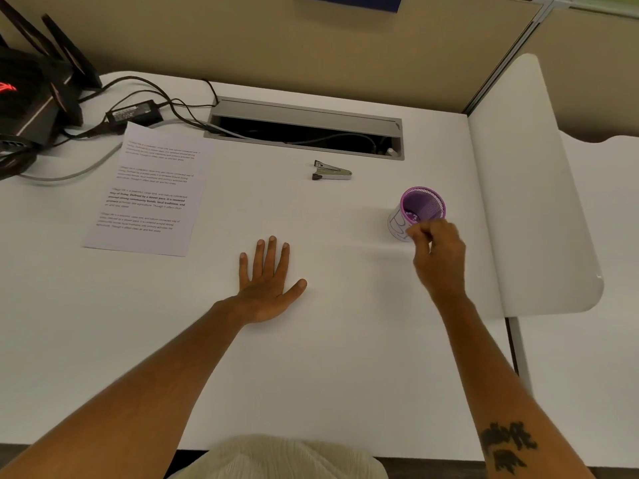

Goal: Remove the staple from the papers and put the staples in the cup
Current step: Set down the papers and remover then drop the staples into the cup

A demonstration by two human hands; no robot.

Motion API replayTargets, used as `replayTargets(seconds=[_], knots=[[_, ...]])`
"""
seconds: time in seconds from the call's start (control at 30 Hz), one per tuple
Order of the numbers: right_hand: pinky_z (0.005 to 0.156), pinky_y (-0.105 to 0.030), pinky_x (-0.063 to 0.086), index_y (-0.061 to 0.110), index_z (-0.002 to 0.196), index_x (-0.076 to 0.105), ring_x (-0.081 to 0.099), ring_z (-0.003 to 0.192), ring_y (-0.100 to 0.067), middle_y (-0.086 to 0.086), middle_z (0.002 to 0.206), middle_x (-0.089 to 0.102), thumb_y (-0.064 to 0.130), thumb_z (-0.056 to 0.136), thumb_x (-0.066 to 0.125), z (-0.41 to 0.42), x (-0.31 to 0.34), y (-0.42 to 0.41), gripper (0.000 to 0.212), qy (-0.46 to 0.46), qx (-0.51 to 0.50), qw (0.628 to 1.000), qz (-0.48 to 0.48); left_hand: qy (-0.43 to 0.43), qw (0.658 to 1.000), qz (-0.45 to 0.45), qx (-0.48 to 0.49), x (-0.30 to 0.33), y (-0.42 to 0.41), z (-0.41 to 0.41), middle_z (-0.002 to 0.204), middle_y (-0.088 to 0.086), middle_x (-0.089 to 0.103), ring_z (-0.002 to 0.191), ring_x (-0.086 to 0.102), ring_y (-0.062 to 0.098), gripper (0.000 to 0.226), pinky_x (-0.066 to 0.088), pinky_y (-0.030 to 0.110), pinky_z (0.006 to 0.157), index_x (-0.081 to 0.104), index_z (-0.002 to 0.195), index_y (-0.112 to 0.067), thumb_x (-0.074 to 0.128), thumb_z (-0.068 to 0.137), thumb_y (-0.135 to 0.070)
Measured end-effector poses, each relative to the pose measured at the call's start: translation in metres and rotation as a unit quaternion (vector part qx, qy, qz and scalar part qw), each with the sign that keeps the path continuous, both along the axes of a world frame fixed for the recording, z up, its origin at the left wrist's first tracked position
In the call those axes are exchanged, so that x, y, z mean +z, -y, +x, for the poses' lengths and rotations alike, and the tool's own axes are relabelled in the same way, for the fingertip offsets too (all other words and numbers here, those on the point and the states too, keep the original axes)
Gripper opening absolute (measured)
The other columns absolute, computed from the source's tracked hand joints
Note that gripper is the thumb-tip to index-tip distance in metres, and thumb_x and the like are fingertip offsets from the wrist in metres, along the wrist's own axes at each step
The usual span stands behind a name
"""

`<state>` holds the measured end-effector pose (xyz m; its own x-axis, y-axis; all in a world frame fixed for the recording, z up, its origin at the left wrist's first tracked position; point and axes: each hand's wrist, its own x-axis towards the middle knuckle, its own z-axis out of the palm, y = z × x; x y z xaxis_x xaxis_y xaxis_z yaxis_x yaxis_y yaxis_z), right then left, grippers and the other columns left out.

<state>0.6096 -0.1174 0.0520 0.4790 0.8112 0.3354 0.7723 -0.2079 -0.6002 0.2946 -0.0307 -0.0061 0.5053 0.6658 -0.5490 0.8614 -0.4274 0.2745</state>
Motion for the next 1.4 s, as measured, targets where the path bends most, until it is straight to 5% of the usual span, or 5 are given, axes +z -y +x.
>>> replayTargets(seconds=[0.37, 0.7, 0.87, 1.0, 1.4], knots=[[0.071, -0.019, 0.047, 0.003, 0.102, 0.08, 0.07, 0.088, -0.027, -0.016, 0.098, 0.076, 0.021, 0.091, 0.077, 0.048, 0.027, -0.04, 0.021, 0.029, -0.036, 0.998, -0.047, -0.002, 1.0, -0.009, -0.003, -0.003, -0.001, -0.002, 0.161, 0.004, -0.047, 0.149, -0.043, 0.026, 0.105, -0.024, 0.057, 0.121, -0.036, 0.155, -0.025, -0.011, 0.075, -0.088], [0.081, -0.038, 0.064, 0.007, 0.1, 0.081, 0.073, 0.085, -0.025, -0.012, 0.097, 0.08, 0.006, 0.089, 0.077, 0.053, 0.032, -0.036, 0.012, 0.023, -0.038, 0.998, -0.041, -0.005, 1.0, 0.001, -0.003, -0.001, 0.0, -0.001, 0.163, 0.006, -0.045, 0.15, -0.041, 0.027, 0.091, -0.022, 0.057, 0.123, -0.034, 0.156, -0.023, 0.01, 0.097, -0.075], [0.083, -0.019, 0.056, 0.008, 0.103, 0.081, 0.074, 0.087, -0.02, -0.009, 0.099, 0.08, 0.006, 0.089, 0.076, 0.05, 0.032, -0.031, 0.015, -0.004, -0.032, 0.999, -0.031, 0.007, 1.0, -0.006, -0.002, -0.004, -0.002, -0.003, 0.161, 0.004, -0.047, 0.15, -0.043, 0.026, 0.119, -0.025, 0.056, 0.12, -0.036, 0.155, -0.024, -0.029, 0.057, -0.092], [0.073, -0.002, 0.05, 0.009, 0.1, 0.08, 0.067, 0.078, -0.007, 0.003, 0.093, 0.073, 0.011, 0.089, 0.078, 0.034, 0.035, -0.018, 0.012, -0.045, -0.061, 0.997, 0.013, 0.0, 1.0, 0.002, -0.004, -0.003, -0.001, -0.001, 0.162, 0.005, -0.046, 0.15, -0.042, 0.026, 0.099, -0.025, 0.056, 0.12, -0.036, 0.156, -0.024, -0.006, 0.083, -0.085], [0.082, -0.037, 0.061, 0.009, 0.094, 0.08, 0.07, 0.083, -0.017, -0.004, 0.092, 0.078, 0.008, 0.087, 0.079, -0.031, -0.041, 0.022, 0.007, -0.08, -0.044, 0.989, -0.114, -0.001, 1.0, 0.001, 0.002, -0.005, -0.001, -0.001, 0.162, 0.004, -0.046, 0.15, -0.043, 0.025, 0.102, -0.024, 0.056, 0.121, -0.035, 0.156, -0.025, -0.009, 0.075, -0.082]])
